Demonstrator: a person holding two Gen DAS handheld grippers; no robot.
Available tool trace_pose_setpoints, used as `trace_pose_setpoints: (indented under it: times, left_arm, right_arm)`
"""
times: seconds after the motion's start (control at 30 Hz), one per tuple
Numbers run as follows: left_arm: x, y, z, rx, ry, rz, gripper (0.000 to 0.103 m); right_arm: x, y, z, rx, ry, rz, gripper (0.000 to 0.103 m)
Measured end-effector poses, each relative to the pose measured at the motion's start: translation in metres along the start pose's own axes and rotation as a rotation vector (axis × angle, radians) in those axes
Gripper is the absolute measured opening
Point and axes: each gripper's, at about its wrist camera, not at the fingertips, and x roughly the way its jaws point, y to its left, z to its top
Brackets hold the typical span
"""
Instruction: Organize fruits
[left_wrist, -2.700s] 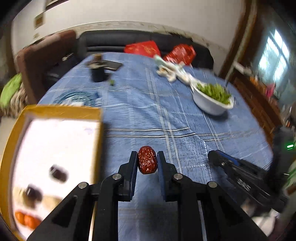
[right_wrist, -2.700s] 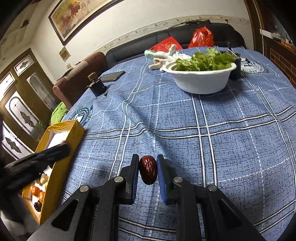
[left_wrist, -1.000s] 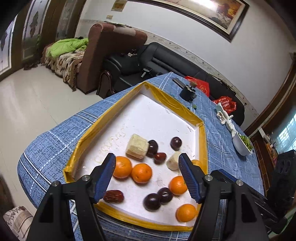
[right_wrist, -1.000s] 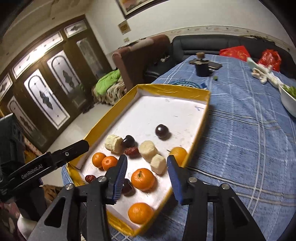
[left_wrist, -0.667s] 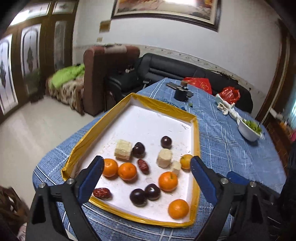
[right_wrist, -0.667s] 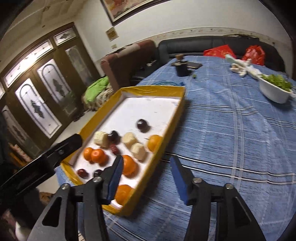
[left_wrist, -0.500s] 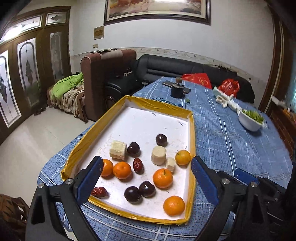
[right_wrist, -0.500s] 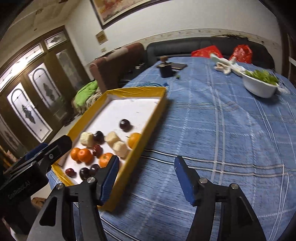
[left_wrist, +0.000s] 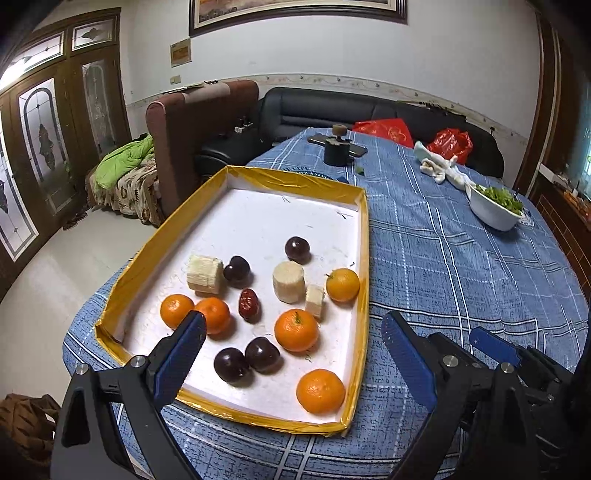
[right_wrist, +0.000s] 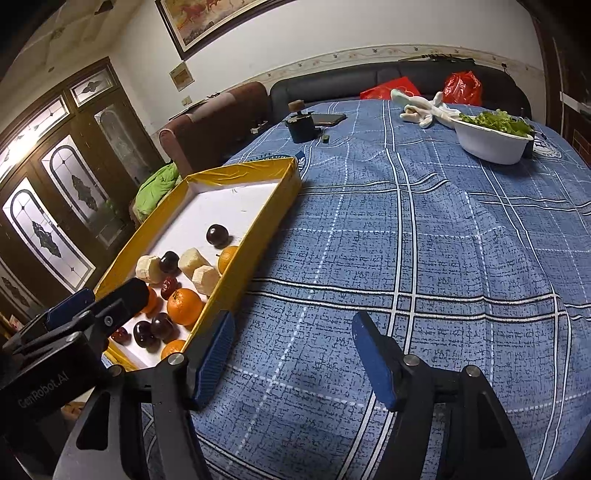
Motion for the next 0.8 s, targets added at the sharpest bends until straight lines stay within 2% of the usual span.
trace_pose_setpoints:
  times: [0.8]
  left_arm:
    - [0.015, 0.005, -0.004, -0.019, 0.056, -0.028, 0.095]
  right_arm:
    - [0.009, 0.006, -0.003, -0.015, 0.02, -0.026, 0.076]
